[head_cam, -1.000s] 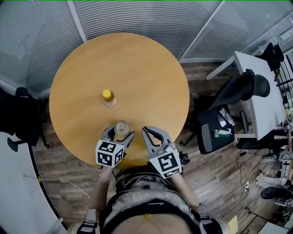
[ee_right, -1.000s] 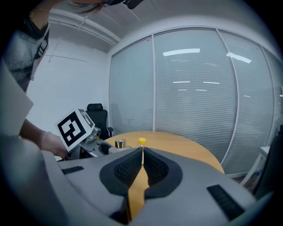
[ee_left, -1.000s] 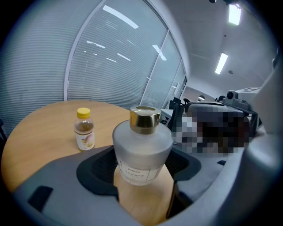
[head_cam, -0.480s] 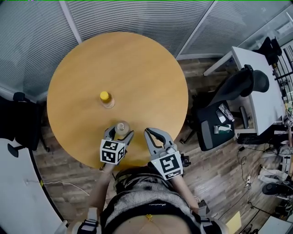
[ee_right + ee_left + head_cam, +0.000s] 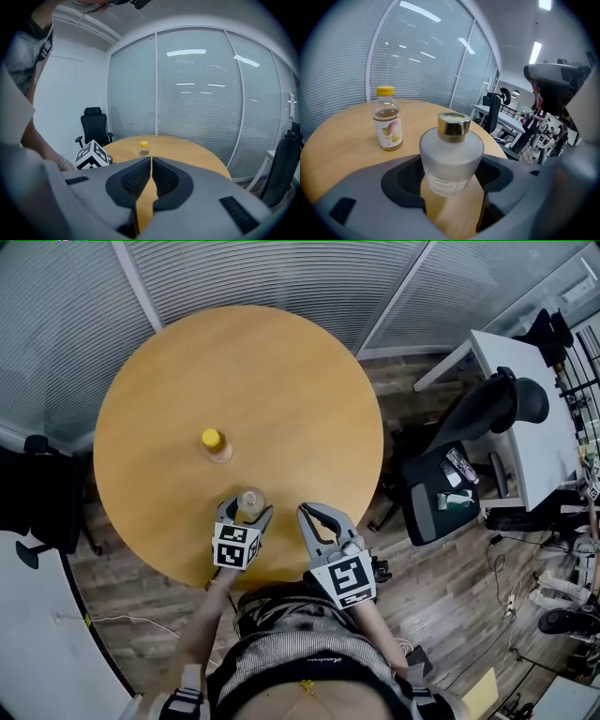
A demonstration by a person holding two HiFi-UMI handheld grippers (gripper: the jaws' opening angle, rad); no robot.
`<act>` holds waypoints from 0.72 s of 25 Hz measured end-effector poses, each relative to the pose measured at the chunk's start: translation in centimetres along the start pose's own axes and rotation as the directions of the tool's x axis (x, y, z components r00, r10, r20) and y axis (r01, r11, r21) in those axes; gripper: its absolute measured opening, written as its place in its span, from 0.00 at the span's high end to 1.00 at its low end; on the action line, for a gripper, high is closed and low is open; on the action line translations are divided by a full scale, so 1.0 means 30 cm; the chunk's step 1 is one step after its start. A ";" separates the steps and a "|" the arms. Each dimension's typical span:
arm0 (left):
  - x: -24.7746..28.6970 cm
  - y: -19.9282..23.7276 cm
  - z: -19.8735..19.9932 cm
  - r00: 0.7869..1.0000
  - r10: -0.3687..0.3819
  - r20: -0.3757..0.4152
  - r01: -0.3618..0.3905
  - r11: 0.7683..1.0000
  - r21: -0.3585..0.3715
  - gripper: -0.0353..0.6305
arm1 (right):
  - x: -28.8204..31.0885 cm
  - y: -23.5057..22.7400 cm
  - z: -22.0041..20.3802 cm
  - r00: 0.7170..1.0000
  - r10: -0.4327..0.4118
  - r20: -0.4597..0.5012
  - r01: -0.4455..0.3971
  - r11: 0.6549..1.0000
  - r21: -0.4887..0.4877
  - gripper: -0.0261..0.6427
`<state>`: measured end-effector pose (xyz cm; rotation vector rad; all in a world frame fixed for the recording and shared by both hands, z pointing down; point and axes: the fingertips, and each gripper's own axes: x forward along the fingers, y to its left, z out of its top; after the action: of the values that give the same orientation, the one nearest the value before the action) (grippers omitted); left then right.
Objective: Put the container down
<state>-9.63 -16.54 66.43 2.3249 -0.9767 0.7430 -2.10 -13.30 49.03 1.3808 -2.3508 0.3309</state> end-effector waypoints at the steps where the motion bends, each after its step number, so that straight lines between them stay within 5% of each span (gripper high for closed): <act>1: 0.008 0.002 -0.008 1.000 0.002 -0.009 -0.002 1.000 0.006 0.45 | 0.000 0.000 -0.001 1.000 -0.001 -0.001 0.001 1.000 0.000 0.93; 18: 0.088 0.003 -0.092 0.997 0.026 -0.074 -0.023 0.999 0.049 0.45 | -0.007 -0.013 -0.026 1.000 -0.014 -0.019 0.014 1.000 0.007 0.93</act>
<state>-8.93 -16.12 70.15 2.3118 -0.9658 0.8658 -1.52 -13.02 49.64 1.3905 -2.3257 0.3469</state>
